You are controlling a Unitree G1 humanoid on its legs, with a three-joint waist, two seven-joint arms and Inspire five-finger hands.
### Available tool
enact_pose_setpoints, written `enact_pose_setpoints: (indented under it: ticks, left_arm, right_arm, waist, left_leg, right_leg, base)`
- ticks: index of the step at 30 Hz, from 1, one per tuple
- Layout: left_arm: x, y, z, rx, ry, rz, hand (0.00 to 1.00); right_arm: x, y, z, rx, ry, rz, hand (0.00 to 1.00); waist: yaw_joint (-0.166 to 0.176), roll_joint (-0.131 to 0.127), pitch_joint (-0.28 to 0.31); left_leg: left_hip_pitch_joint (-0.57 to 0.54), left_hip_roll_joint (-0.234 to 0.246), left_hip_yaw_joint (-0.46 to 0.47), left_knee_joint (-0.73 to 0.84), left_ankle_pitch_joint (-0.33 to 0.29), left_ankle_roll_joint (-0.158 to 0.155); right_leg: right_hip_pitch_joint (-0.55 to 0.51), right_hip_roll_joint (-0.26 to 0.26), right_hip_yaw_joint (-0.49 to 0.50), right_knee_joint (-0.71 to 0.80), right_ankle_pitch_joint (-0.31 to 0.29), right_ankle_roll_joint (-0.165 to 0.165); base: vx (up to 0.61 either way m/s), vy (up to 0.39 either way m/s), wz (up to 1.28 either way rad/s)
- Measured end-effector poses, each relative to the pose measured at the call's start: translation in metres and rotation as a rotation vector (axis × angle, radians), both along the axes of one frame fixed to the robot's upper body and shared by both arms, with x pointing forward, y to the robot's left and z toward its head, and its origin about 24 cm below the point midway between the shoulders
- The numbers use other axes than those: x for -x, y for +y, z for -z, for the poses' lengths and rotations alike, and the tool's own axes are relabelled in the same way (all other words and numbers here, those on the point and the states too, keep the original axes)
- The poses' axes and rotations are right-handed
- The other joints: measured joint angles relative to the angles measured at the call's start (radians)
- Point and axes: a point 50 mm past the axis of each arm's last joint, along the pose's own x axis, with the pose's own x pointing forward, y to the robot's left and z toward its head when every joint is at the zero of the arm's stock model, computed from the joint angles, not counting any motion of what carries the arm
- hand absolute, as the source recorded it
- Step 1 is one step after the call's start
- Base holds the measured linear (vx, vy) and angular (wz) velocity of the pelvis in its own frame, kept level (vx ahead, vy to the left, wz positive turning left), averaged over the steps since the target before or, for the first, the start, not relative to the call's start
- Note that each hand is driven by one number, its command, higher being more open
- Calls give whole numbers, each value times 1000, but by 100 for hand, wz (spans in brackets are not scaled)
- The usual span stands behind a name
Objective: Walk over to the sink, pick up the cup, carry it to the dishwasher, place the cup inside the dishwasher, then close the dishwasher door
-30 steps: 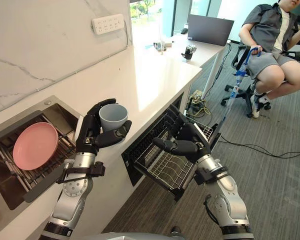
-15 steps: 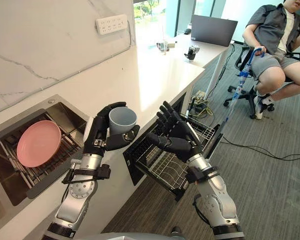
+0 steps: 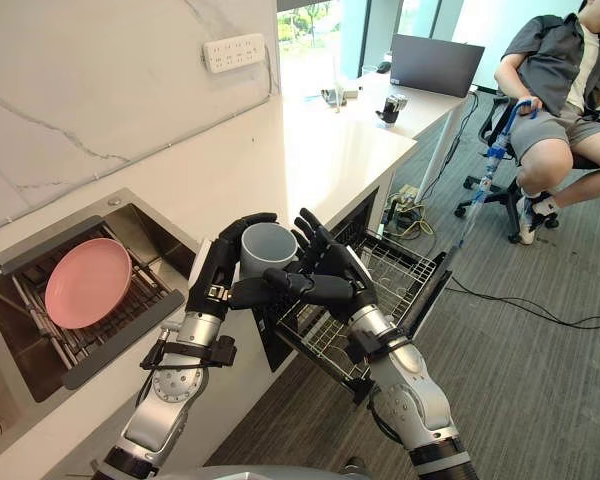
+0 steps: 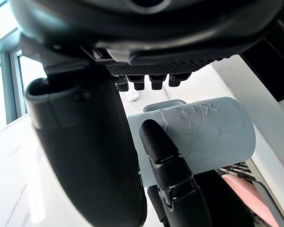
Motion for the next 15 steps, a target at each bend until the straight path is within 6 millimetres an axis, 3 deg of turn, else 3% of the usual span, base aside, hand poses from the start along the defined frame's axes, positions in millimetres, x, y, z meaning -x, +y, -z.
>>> enact_pose_setpoints:
  ticks: [6, 15]
  left_arm:
    - [-2, -3, -1, -5, 4, 10, 0]
    - [-3, -2, -1, -18, 8, 17, 0]
  right_arm:
    - [-5, 0, -1, 69, -2, 30, 100]
    - [-11, 16, -5, 104, 14, -27, 100]
  waist:
    - [1, 8, -5]
    - [3, 8, -6]
  left_leg:
    - [10, -1, 0, -20, 13, 0]
    - [14, -2, -9, -33, 23, -1]
  right_leg:
    - [0, 1, -1, 0, 0, 0]
    - [3, 1, -10, 0, 0, 0]
  base:
    - [0, 0, 0]
    - [-5, 5, 3]
